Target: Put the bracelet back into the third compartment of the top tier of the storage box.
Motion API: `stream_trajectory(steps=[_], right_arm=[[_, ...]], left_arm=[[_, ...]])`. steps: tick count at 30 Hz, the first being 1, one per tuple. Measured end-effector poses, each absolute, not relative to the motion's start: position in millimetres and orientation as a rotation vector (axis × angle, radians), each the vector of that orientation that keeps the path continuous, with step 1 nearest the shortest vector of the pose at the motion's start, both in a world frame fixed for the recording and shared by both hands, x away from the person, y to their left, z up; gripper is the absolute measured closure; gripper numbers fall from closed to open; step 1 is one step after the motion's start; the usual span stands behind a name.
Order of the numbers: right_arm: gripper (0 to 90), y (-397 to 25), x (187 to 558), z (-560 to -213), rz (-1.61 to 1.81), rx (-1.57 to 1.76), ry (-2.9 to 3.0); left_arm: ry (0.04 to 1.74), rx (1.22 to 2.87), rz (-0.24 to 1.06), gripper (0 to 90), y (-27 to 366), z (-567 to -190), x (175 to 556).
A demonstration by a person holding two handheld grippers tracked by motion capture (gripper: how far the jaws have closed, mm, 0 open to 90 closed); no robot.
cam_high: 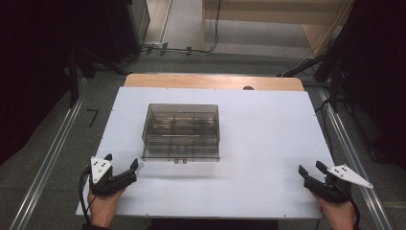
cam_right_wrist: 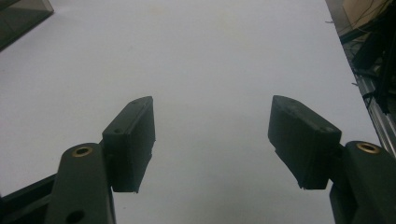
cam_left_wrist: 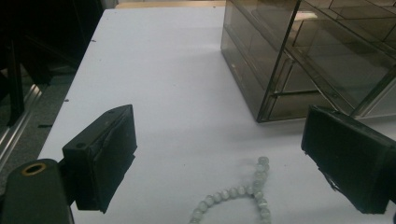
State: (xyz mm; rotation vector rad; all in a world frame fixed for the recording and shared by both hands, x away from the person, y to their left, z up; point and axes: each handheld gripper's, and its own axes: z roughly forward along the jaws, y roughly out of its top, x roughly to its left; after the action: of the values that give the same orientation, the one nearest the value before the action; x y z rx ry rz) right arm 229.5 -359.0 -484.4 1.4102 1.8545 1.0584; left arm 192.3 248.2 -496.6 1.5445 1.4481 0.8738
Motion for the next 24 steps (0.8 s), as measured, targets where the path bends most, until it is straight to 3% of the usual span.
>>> stream_trajectory(steps=[24], right_arm=[[30.3,-358.6,229.7,-485.0,1.047,1.411,1.863]], left_arm=[[1.427,1.584,0.834,10.6,244.0,-498.0,193.5]])
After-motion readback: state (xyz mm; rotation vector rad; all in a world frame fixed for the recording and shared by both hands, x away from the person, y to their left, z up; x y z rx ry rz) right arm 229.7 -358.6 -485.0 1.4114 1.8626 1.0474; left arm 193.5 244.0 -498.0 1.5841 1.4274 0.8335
